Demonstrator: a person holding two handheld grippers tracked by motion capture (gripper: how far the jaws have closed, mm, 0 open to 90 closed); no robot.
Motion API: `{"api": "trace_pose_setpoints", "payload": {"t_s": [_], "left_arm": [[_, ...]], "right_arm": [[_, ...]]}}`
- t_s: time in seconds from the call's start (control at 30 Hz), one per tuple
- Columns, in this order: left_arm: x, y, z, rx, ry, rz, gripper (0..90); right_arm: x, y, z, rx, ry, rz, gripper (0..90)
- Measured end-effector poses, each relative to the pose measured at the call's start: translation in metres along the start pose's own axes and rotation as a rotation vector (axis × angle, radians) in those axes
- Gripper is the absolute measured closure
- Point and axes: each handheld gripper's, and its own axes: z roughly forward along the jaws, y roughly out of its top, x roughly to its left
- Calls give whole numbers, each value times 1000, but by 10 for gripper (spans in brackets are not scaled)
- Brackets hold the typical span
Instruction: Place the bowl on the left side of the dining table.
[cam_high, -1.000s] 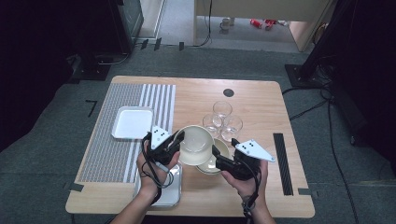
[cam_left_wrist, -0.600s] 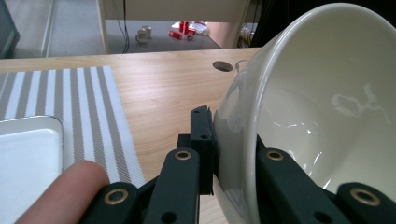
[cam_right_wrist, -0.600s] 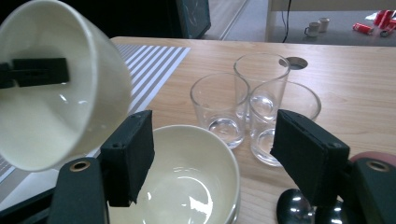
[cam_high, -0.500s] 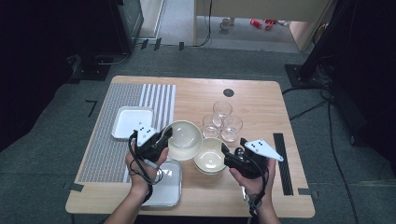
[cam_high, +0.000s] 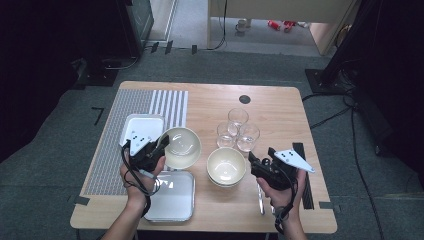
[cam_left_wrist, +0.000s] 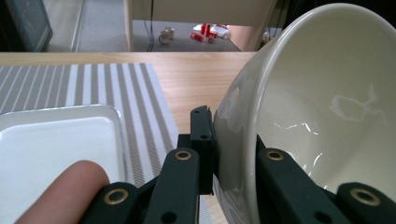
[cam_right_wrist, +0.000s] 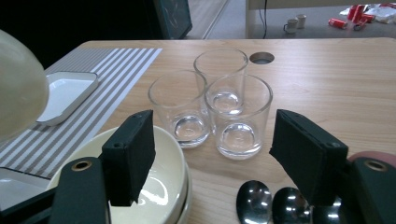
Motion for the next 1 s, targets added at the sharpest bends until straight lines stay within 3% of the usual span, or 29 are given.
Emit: {"api": "trace_pose_setpoints", "payload": {"t_s": [0.4, 1.0], "left_arm": [[29, -2, 1, -7, 39, -50, 839], [69, -3, 4, -22, 125, -104, 839]], "right_arm": [[-11, -9, 11, 28, -34, 10, 308], [-28, -10, 9, 24, -67, 41, 318]]}}
